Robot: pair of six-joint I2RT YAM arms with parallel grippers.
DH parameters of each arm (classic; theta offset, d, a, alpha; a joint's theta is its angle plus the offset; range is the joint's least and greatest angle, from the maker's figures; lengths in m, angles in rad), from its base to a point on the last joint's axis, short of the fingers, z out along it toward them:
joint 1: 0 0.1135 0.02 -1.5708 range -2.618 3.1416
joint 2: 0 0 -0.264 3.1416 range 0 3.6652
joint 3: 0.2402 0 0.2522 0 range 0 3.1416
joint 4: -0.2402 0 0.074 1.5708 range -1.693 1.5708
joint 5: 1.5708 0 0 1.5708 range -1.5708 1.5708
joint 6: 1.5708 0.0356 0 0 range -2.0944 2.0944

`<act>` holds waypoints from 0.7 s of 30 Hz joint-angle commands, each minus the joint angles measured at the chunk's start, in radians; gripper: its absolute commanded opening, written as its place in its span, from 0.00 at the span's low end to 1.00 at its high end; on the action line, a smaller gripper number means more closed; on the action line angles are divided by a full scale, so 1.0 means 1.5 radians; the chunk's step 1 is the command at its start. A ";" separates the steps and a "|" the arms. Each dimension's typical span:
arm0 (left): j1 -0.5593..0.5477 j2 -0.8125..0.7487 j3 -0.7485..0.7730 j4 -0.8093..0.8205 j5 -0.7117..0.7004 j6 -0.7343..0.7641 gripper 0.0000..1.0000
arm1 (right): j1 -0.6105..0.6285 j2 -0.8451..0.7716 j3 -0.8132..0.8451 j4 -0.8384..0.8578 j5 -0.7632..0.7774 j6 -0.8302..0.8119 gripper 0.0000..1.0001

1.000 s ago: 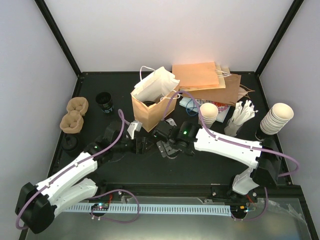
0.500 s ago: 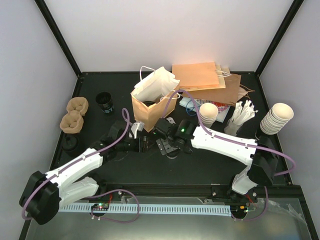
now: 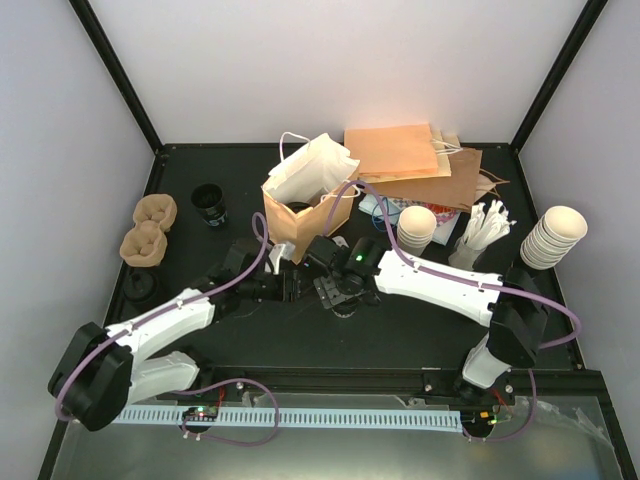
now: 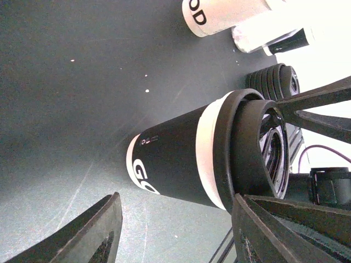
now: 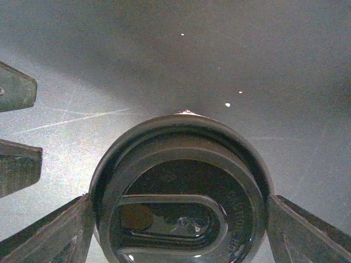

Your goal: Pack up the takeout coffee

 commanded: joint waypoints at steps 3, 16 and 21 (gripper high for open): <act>0.004 0.022 0.027 0.057 0.049 -0.011 0.56 | -0.003 0.003 -0.005 -0.001 0.001 0.005 0.86; 0.002 0.075 0.034 0.098 0.093 -0.019 0.51 | -0.019 0.001 -0.021 0.008 -0.029 -0.015 0.79; 0.002 0.091 0.039 0.106 0.100 -0.019 0.49 | -0.022 0.002 -0.026 0.007 -0.037 -0.025 0.79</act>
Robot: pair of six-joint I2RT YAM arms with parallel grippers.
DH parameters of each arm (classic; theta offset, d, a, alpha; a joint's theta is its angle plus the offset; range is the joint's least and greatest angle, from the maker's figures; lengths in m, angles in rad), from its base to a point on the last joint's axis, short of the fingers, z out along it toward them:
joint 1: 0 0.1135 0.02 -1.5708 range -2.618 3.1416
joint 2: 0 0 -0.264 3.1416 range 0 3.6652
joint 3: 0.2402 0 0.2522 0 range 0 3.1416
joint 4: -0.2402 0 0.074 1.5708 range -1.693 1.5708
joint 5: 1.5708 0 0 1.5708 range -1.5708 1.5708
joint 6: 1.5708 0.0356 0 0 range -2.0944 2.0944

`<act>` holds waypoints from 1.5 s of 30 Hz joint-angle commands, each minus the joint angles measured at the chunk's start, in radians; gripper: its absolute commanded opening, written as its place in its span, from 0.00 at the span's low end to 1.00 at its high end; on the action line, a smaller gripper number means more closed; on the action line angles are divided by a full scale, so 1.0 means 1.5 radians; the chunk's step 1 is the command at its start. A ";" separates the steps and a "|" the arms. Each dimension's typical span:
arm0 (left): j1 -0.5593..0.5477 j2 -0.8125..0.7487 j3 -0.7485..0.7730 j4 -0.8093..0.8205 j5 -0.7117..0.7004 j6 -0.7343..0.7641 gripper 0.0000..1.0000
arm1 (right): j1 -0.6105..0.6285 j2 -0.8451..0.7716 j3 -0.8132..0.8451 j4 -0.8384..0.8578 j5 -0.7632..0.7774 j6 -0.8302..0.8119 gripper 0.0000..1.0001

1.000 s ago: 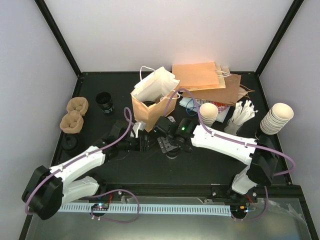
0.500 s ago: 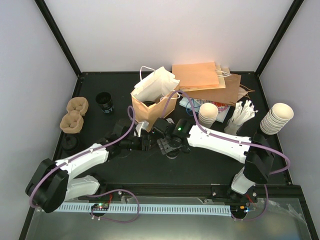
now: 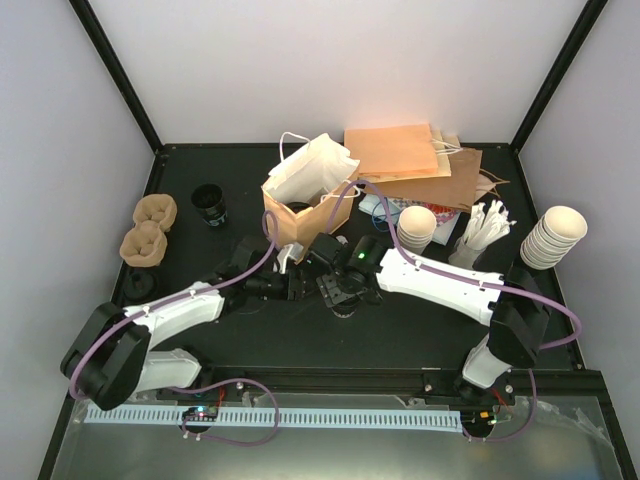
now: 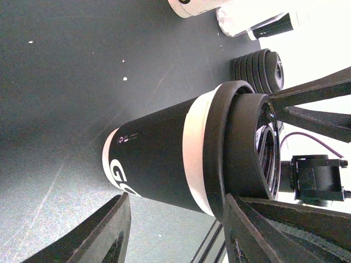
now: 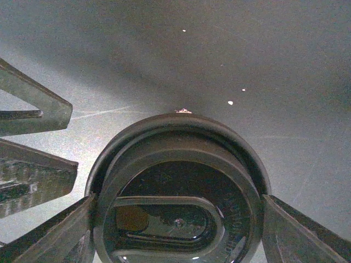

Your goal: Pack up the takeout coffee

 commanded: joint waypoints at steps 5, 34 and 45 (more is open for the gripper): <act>0.003 0.015 0.038 0.031 0.022 -0.002 0.49 | -0.009 0.009 -0.017 -0.005 -0.035 -0.052 0.79; -0.005 0.027 0.009 0.050 0.036 -0.019 0.39 | -0.012 -0.029 -0.066 0.035 -0.126 -0.176 0.79; -0.008 0.096 0.016 0.024 0.029 -0.005 0.37 | -0.011 -0.027 -0.077 0.038 -0.128 -0.183 0.79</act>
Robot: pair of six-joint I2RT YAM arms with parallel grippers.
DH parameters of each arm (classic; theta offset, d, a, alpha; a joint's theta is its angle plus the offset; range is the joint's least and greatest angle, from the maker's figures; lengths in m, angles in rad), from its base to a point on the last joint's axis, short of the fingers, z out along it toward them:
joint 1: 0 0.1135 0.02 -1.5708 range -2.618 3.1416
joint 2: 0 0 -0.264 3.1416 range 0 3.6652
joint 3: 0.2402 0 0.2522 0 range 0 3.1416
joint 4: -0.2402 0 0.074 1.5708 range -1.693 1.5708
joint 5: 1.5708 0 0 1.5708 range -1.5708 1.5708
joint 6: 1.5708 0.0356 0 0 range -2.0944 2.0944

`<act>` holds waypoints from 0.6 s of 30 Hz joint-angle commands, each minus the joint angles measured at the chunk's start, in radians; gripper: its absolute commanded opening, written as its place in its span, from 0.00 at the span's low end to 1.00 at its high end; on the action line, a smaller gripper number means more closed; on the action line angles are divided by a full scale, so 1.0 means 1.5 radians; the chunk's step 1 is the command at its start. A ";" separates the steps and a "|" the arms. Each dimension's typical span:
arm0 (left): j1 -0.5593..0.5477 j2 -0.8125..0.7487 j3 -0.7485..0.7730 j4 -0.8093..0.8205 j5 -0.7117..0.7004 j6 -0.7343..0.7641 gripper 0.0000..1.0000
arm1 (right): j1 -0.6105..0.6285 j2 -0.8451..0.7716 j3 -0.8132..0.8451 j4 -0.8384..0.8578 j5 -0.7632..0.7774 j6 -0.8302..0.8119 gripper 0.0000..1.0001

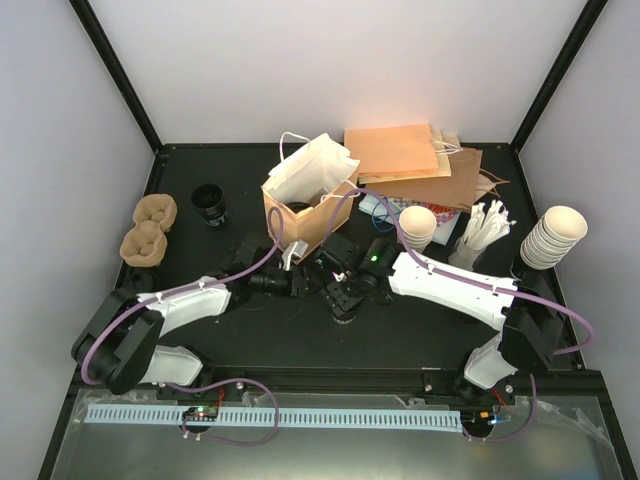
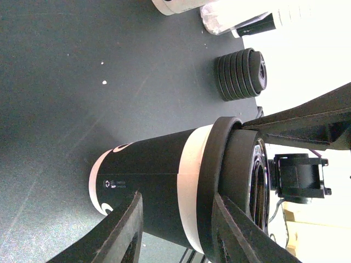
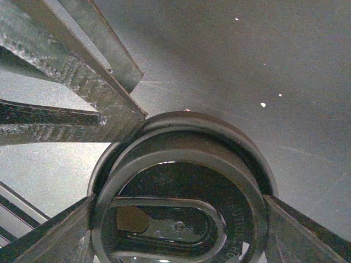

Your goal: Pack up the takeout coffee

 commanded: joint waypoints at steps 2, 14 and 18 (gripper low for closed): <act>-0.008 0.037 0.011 -0.065 -0.032 0.030 0.37 | 0.003 0.022 -0.020 -0.006 -0.036 -0.014 0.79; -0.009 0.018 0.044 -0.073 -0.007 0.021 0.40 | -0.018 0.002 -0.063 0.017 -0.120 -0.031 0.79; -0.009 0.021 0.068 -0.071 0.011 0.025 0.42 | -0.018 -0.012 -0.066 0.018 -0.140 -0.052 0.79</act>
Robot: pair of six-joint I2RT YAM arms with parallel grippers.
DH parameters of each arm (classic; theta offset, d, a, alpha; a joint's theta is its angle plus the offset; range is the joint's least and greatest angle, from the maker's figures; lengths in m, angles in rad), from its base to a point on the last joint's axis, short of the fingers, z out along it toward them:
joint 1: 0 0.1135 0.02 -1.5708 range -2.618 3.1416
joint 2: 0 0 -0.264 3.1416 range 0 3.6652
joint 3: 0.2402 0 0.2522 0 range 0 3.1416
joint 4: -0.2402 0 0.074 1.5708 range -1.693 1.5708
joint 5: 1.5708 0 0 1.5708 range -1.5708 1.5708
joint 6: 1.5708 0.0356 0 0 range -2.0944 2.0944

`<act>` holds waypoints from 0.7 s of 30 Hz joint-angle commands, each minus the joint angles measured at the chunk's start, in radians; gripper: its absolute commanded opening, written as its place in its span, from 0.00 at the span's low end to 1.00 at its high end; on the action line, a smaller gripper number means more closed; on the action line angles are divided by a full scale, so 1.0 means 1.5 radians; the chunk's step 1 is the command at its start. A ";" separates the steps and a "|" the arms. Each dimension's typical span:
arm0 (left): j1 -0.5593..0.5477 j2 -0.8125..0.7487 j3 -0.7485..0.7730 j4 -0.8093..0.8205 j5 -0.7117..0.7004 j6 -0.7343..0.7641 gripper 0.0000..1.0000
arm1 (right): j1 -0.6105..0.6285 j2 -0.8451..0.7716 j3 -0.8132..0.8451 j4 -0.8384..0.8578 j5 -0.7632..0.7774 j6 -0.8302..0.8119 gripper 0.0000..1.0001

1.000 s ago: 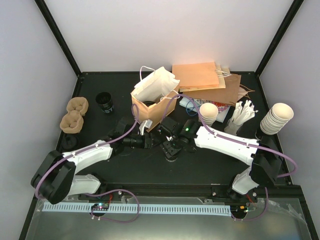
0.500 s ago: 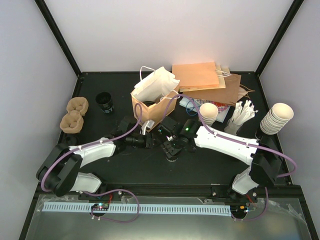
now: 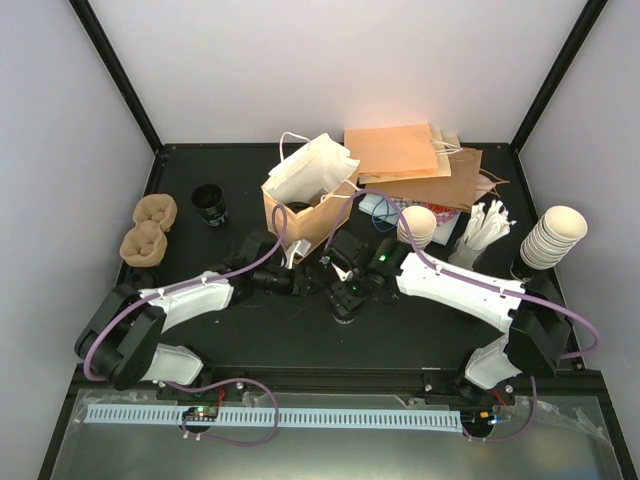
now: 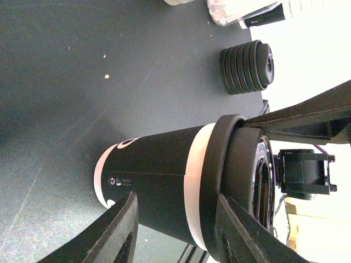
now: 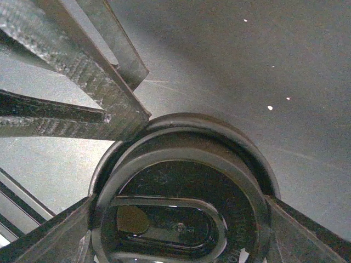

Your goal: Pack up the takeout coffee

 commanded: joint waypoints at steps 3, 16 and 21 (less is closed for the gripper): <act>-0.009 0.016 0.045 -0.023 0.020 0.013 0.42 | 0.006 0.011 -0.031 -0.014 -0.102 -0.030 0.79; -0.018 0.086 0.077 -0.091 0.023 0.061 0.42 | 0.006 0.027 -0.033 -0.013 -0.112 -0.058 0.79; -0.020 0.107 0.096 -0.117 0.017 0.073 0.43 | 0.014 0.032 -0.040 -0.009 -0.126 -0.068 0.78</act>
